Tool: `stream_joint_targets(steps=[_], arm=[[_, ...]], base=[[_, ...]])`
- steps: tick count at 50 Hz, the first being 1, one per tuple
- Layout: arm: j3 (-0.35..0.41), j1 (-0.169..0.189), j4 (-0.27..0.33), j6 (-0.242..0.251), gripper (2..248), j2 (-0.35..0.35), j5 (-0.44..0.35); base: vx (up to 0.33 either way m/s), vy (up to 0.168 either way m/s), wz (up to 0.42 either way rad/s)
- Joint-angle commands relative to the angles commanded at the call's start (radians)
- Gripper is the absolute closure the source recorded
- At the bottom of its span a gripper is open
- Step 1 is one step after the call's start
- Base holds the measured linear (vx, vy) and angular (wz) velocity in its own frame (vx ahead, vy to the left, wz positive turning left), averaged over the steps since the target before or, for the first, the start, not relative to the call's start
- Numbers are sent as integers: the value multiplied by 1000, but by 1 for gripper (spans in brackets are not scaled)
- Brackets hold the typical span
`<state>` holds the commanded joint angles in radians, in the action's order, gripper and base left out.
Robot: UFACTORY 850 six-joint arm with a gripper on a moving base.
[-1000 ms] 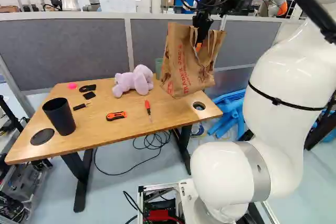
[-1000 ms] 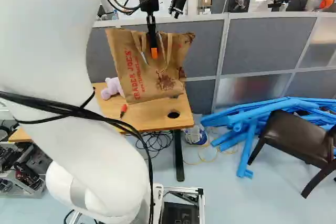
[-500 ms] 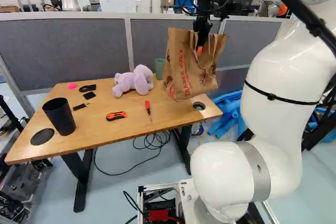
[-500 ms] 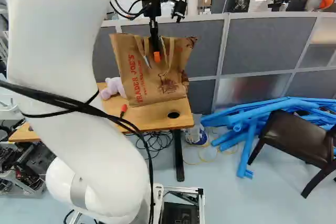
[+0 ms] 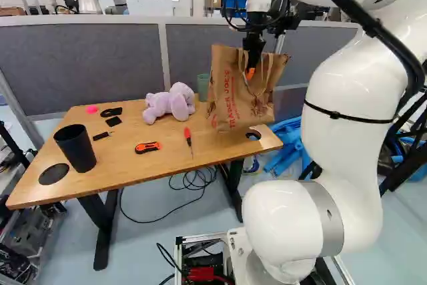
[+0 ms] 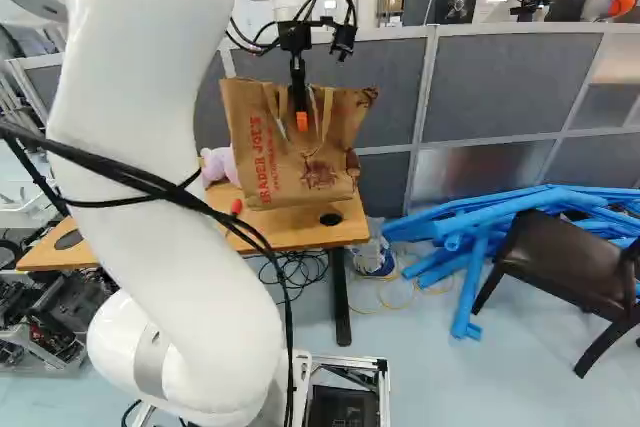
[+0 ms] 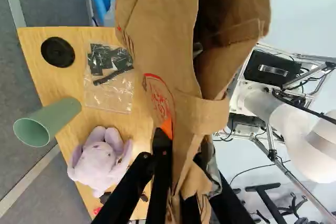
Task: Pick up the bag on the ground and place it on the table
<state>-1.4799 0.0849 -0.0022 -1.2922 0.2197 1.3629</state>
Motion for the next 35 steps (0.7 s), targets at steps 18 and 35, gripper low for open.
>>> stream_joint_targets(steps=[18,35], arm=[[10,0,0,0,229,49,-33],[61,3,0,0,229,61,-81]], base=[[0,0,0],[0,0,0]])
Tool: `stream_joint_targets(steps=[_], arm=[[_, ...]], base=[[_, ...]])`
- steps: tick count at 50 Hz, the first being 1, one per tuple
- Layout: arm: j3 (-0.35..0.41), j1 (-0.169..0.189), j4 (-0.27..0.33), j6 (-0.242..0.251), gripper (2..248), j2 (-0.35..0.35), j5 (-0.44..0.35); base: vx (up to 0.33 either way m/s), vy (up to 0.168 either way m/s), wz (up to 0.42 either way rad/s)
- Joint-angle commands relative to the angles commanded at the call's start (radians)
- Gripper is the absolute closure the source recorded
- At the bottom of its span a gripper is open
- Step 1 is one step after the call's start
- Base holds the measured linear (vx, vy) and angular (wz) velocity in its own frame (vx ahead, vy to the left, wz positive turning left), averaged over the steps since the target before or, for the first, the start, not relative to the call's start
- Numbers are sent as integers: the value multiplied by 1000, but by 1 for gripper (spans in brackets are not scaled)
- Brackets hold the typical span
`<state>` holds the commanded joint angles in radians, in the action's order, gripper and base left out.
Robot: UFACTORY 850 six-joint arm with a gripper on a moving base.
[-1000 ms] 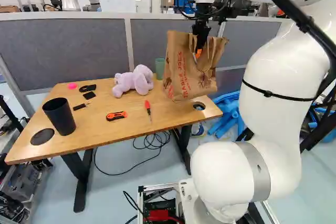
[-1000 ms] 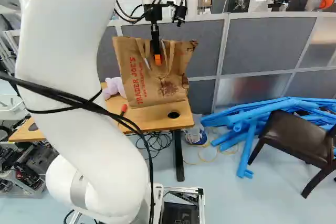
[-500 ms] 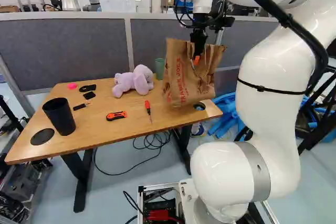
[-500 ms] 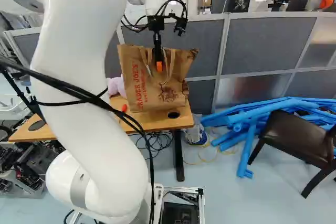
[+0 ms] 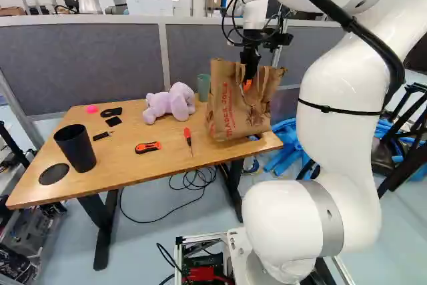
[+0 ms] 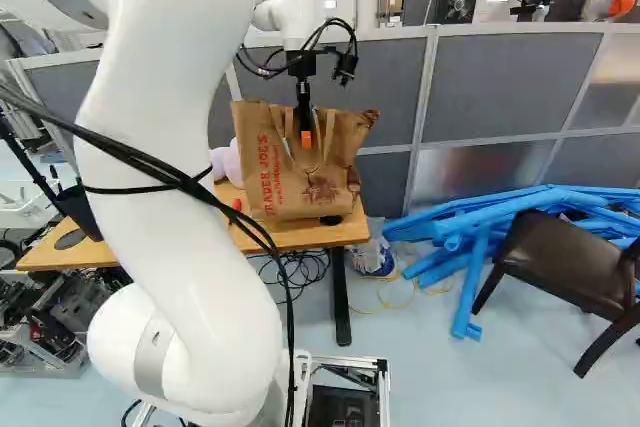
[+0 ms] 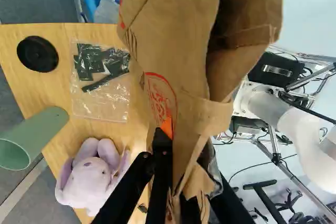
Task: Pick up the bag on the ground and place it on the table
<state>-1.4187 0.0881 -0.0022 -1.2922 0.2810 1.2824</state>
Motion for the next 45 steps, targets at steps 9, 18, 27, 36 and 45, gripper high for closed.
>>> stream_joint_targets(steps=[9,18,27,36,45], arm=[[40,2,0,0,229,-3,-22],[50,3,0,0,229,18,-31],[50,3,0,0,229,43,-31],[49,3,0,0,229,49,-31],[49,3,0,0,222,50,-31]], base=[[0,0,0],[0,0,0],[0,0,0],[0,0,0],[0,0,0]])
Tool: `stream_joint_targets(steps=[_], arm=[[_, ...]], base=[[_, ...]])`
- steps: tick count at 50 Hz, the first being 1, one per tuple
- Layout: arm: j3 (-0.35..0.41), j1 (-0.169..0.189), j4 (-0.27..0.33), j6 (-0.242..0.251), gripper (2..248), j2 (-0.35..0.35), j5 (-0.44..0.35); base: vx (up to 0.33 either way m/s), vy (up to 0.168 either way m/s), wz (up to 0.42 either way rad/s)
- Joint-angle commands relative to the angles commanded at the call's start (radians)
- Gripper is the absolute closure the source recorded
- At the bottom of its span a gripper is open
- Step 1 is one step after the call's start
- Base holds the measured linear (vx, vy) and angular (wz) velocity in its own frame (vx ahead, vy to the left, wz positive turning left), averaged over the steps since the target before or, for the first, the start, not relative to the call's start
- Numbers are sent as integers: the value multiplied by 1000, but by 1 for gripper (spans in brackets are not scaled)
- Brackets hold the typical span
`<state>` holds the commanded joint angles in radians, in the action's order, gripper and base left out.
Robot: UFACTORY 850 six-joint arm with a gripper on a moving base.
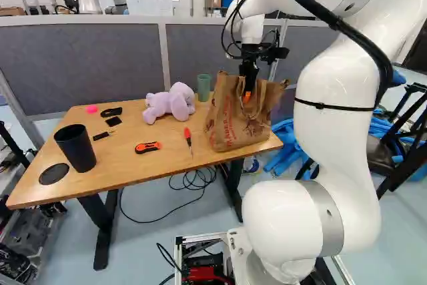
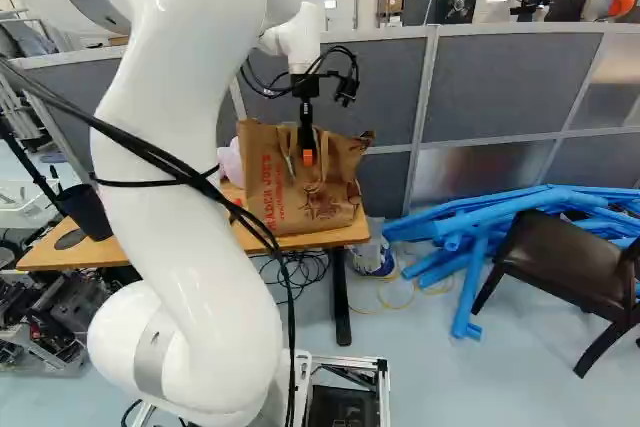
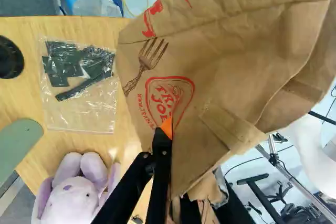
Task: Pick up the bag on the ground and place it on the table
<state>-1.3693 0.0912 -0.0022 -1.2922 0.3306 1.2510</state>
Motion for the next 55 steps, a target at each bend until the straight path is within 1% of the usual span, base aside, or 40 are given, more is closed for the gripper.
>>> stream_joint_targets(steps=[4,5,9,10,15,16,20,21,25,26,30,31,36,37,55], arm=[[0,0,0,0,222,0,0],[0,0,0,0,191,0,0],[0,0,0,0,191,0,0],[0,0,0,0,157,0,0],[0,0,0,0,157,0,0],[0,0,0,0,122,0,0],[0,0,0,0,122,0,0],[0,0,0,0,86,0,0],[0,0,0,0,86,0,0],[0,0,0,0,50,0,0],[0,0,0,0,50,0,0],[0,0,0,0,13,0,0],[0,0,0,0,13,0,0],[0,0,0,0,3,0,0],[1,0,0,0,3,-8,0]], base=[[0,0,0],[0,0,0],[0,0,0],[0,0,0],[0,0,0],[0,0,0],[0,0,0],[0,0,0],[0,0,0],[0,0,0],[0,0,0],[0,0,0],[0,0,0],[0,0,0],[0,0,0]])
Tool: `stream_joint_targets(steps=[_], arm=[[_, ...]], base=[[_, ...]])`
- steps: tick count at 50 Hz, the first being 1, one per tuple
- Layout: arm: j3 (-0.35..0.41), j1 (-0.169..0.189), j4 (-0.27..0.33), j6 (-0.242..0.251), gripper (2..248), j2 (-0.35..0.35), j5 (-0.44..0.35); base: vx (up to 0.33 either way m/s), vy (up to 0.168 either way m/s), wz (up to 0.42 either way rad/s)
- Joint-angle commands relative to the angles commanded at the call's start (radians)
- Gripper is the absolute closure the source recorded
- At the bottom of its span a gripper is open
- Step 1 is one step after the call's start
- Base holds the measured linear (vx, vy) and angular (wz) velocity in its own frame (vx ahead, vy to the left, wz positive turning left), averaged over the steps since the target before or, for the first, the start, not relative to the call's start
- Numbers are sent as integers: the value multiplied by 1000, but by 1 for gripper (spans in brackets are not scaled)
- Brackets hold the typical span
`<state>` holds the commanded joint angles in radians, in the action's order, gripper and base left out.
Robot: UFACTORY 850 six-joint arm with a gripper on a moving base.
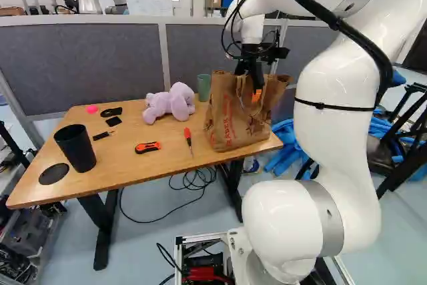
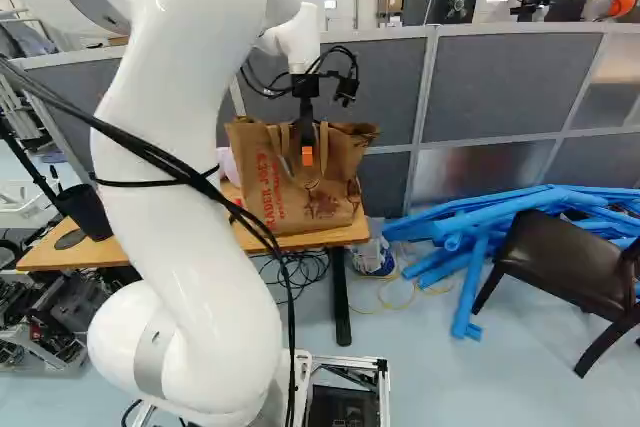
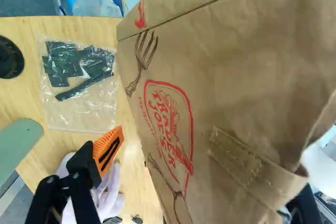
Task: Pick up the bag on the ground and place it on the table
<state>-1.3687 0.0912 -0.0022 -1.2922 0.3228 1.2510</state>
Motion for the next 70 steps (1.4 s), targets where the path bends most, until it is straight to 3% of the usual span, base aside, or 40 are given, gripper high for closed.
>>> stream_joint_targets(steps=[24,70], arm=[[4,0,0,0,3,-75,2],[-7,1,0,0,3,-216,81]], base=[[0,0,0],[0,0,0]])
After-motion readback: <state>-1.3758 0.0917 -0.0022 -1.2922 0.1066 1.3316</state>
